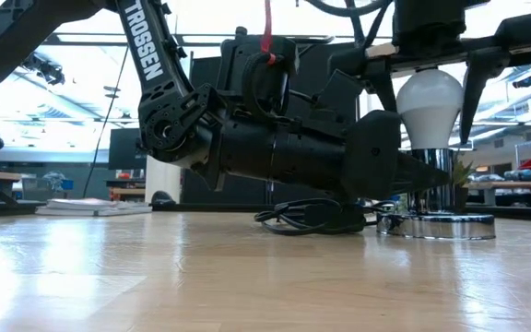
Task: Screw lightbulb
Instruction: Remove the lightbulb from the lamp
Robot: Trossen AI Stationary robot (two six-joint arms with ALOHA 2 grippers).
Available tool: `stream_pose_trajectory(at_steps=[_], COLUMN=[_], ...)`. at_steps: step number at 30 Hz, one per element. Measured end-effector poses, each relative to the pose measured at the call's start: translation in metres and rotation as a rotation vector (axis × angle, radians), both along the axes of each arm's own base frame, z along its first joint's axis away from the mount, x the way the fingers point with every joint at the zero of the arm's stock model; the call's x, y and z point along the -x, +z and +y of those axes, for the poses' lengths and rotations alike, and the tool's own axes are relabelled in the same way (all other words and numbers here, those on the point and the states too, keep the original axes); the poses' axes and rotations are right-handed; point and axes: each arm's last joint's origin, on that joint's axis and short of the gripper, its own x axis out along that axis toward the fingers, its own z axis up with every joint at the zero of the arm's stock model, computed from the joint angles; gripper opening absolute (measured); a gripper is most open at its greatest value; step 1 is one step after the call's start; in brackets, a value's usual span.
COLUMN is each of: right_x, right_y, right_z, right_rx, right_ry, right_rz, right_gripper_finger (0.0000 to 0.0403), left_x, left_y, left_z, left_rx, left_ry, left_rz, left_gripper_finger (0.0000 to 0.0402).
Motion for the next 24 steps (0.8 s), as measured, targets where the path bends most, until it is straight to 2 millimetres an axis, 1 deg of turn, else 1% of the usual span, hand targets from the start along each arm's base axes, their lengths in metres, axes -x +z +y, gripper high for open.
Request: stream_pose_trajectory(at_steps=[3, 7, 10, 12, 15, 17, 19, 21, 24], right_x=[0.0, 0.0, -0.001, -0.002, -0.003, -0.003, -0.003, -0.003, -0.002], right_y=[0.0, 0.0, 0.0, 0.0, 0.0, 0.0, 0.0, 0.0, 0.001], right_z=[0.0, -0.001, -0.003, -0.006, -0.013, -0.014, -0.014, -0.011, -0.003], right_rx=[0.003, -0.003, -0.064, -0.098, -0.108, -0.108, -0.104, -0.096, -0.091], right_ry=[-0.126, -0.379, -0.615, -0.801, -1.066, -1.193, -1.293, -1.347, -1.366], right_rz=[-0.005, -0.016, 0.01, 0.032, 0.052, 0.064, 0.066, 0.05, 0.01], right_gripper_finger=[0.0274, 0.03, 0.0325, 0.0341, 0.0363, 0.0374, 0.0382, 0.0386, 0.0386], left_x=[0.0, 0.0, 0.0, 0.0, 0.0, 0.0, 0.0, 0.0, 0.0], left_y=[0.0, 0.0, 0.0, 0.0, 0.0, 0.0, 0.0, -0.001, -0.001], left_z=[0.0, 0.0, 0.0, 0.0, 0.0, 0.0, 0.0, 0.0, 0.0], left_rx=[0.0, -0.001, -0.001, -0.002, -0.002, -0.002, 0.0, 0.0, -0.001], left_ry=[-0.001, -0.001, -0.002, -0.004, -0.005, -0.005, -0.005, -0.005, -0.005], left_rz=[0.0, 0.0, 0.001, 0.001, 0.002, 0.003, 0.004, 0.006, 0.012], left_gripper_finger=[0.0178, 0.0178, 0.0178, 0.0178, 0.0178, 0.0178, 0.0178, 0.0178, 0.0178])
